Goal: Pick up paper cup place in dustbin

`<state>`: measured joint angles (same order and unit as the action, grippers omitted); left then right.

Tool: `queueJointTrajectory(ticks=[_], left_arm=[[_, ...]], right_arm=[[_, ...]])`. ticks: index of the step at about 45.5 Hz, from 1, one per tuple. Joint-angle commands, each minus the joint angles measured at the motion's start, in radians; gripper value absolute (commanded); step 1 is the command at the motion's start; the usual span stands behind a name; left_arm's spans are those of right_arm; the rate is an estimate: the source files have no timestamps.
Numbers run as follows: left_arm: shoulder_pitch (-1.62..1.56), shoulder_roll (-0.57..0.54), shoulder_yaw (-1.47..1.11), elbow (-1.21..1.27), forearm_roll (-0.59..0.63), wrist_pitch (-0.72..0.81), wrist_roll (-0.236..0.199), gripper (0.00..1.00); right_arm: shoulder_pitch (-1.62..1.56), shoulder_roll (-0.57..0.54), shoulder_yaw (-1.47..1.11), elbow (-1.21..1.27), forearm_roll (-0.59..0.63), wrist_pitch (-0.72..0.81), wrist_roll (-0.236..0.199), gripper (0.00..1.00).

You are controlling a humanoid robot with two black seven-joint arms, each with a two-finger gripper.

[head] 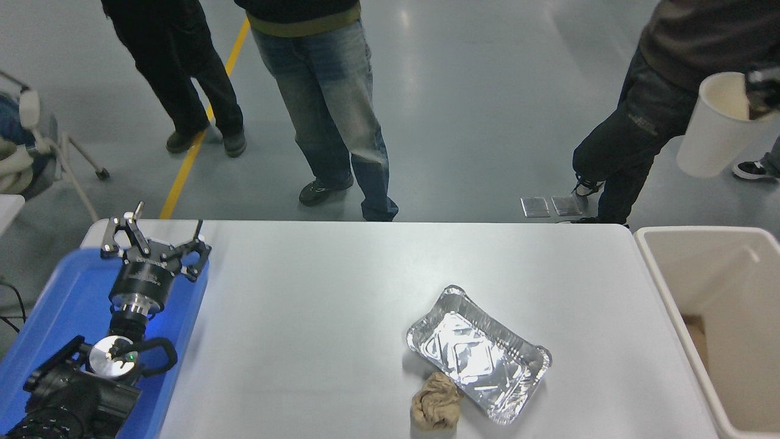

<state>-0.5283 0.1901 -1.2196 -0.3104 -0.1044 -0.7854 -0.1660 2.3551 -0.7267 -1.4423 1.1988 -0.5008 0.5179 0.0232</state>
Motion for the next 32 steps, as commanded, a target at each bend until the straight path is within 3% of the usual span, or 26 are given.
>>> queueJointTrajectory(ticks=[1,7,15,25,32], left_arm=[[0.001,0.0,0.0,0.0,0.0,0.0,0.0,0.99],[0.001,0.0,0.0,0.0,-0.001,0.0,0.0,0.99],[-0.001,0.0,0.0,0.0,-0.001,0.0,0.0,0.99],[-0.001,0.0,0.0,0.0,-0.001,0.0,0.0,0.99],[-0.001,0.0,0.0,0.0,-0.001,0.0,0.0,0.99]], right_arm=[[-0.325,-0.235,0.077,-0.171,-0.11,-0.209,0.003,0.0],[-0.635,-0.284,0.265,-0.277,-0.094,-0.343,0.004,0.0],[-1.124,-0.266,0.704,-0.425,-0.093,-0.47,0.0,0.0],[-1.53,-0.096,1.126,-0.686,-0.088,-0.529,-0.008,0.0],[-1.628,-0.017,1.201,-0.791,0.05,-0.562,-0.017,0.0]])
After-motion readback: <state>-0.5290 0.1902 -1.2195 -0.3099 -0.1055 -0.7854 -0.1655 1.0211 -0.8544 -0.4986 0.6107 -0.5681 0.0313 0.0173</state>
